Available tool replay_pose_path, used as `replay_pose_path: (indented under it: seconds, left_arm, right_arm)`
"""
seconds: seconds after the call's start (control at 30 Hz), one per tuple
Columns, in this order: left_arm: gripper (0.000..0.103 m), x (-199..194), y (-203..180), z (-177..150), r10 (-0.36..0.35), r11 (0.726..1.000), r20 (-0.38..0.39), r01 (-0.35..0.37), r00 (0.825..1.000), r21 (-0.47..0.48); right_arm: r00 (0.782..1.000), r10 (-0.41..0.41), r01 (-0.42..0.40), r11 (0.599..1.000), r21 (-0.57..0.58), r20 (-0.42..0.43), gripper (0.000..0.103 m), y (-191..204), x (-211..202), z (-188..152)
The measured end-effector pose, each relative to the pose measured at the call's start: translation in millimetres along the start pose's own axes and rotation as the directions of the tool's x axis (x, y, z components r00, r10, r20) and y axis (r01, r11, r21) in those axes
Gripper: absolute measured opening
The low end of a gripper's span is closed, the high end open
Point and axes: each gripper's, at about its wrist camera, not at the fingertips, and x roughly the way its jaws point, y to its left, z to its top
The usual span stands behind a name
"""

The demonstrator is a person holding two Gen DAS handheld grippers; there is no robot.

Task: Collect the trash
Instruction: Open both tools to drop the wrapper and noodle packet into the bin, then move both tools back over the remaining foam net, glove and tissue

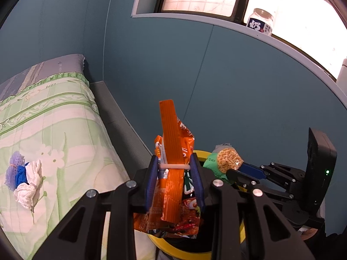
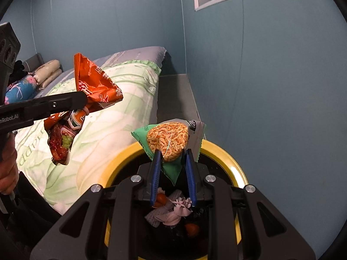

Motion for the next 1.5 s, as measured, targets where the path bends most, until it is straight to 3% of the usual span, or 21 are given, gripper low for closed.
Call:
replay_pose_path:
  seconds: [0.47,0.73,0.8,0.93,1.2,1.5]
  left_arm:
    - [0.029,17.4,-11.8,-13.1,-0.020,1.000,-0.033,0.020,0.999,0.007]
    - [0.029,25.6,-14.7,-21.8,-0.038,0.999,-0.057,0.039,0.998,0.005]
    - [0.035,25.7,-12.6,-22.3,-0.047,0.999,-0.060,0.047,0.997,-0.005]
    - [0.063,22.2,-5.9,-21.6,-0.036,0.999,-0.038,0.034,0.999,-0.036]
    - [0.075,12.5,16.1,-19.2,-0.001,0.995,-0.007,0.000,1.000,-0.101]
    - [0.083,-18.4,35.9,-12.2,0.063,0.993,0.079,-0.055,0.995,-0.105]
  right_arm:
    - [0.998,-0.033,0.034,0.999,0.019,-0.058,0.022,-8.5,9.6,-2.7]
    - [0.996,-0.029,0.032,0.999,0.035,-0.080,0.029,-4.6,19.2,5.6]
    - [0.996,-0.027,0.030,0.999,0.043,-0.084,0.033,-6.0,21.4,5.7]
    - [0.996,-0.031,0.034,0.998,0.046,-0.081,0.041,-5.5,21.2,6.5]
    - [0.997,-0.043,0.048,0.995,0.085,-0.062,0.049,-12.1,20.1,9.2]
    - [0.999,-0.019,0.016,0.996,0.092,0.030,0.057,-4.3,2.3,18.2]
